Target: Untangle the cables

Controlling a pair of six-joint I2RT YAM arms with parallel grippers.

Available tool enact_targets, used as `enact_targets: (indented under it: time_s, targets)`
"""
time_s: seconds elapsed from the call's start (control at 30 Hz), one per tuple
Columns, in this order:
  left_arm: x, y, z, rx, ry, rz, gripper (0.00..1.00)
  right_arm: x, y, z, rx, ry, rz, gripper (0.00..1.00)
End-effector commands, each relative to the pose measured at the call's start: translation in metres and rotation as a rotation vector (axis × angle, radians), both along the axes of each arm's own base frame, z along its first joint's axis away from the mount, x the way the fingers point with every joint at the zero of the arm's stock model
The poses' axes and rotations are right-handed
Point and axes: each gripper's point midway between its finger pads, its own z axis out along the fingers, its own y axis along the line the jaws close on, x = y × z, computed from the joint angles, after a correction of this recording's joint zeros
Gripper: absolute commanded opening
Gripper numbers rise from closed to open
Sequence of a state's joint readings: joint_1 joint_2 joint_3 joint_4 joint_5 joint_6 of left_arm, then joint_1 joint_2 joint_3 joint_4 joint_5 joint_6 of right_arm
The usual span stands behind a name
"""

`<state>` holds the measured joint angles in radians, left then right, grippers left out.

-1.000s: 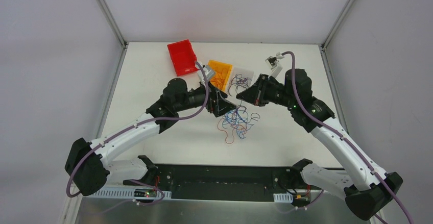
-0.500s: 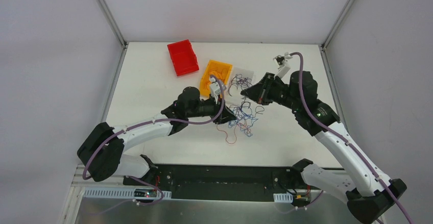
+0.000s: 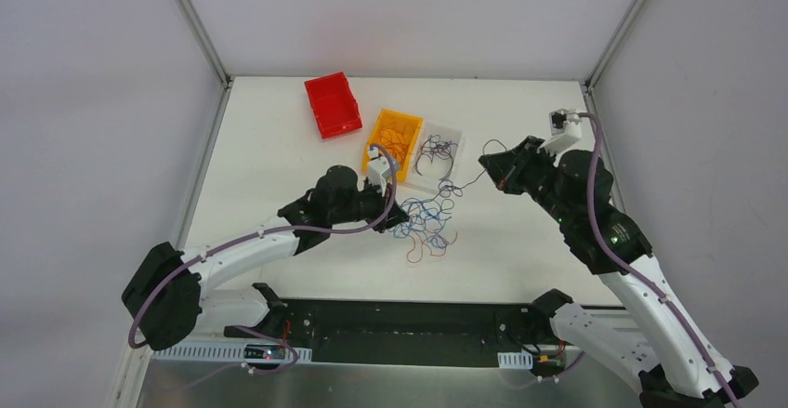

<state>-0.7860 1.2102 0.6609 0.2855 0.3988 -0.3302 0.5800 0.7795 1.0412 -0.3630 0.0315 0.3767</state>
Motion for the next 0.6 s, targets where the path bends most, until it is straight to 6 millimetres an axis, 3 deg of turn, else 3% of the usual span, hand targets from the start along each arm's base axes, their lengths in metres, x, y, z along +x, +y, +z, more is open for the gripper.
enact_targets:
  time_s: [0.0,0.1,0.27,0.37,0.4,0.53,0.57]
  targets:
    - [0.008,0.023,0.011,0.069,-0.066,0.097,0.0,0.009,-0.023,-0.021,-0.113,0.035,-0.112,0.0]
    - [0.015,0.037,0.016,0.127,-0.084,0.165,0.0,0.01,-0.027,-0.041,-0.144,0.079,-0.133,0.0]
    - [0.03,0.067,0.025,0.209,-0.096,0.328,0.0,0.018,-0.066,-0.069,-0.243,0.138,-0.331,0.04]
    - [0.023,0.061,0.04,0.166,-0.113,0.276,0.0,0.016,-0.057,-0.088,-0.286,0.188,-0.265,0.1]
    - [0.019,0.055,0.046,0.147,-0.118,0.238,0.0,0.013,-0.043,-0.092,-0.277,0.202,-0.179,0.15]
    - [0.007,0.035,0.071,0.081,-0.133,0.101,0.0,-0.018,0.023,-0.099,-0.194,0.22,0.25,0.76]
    - [0.008,0.032,0.079,0.068,-0.141,0.096,0.0,-0.025,0.032,-0.1,-0.167,0.222,0.316,0.83]
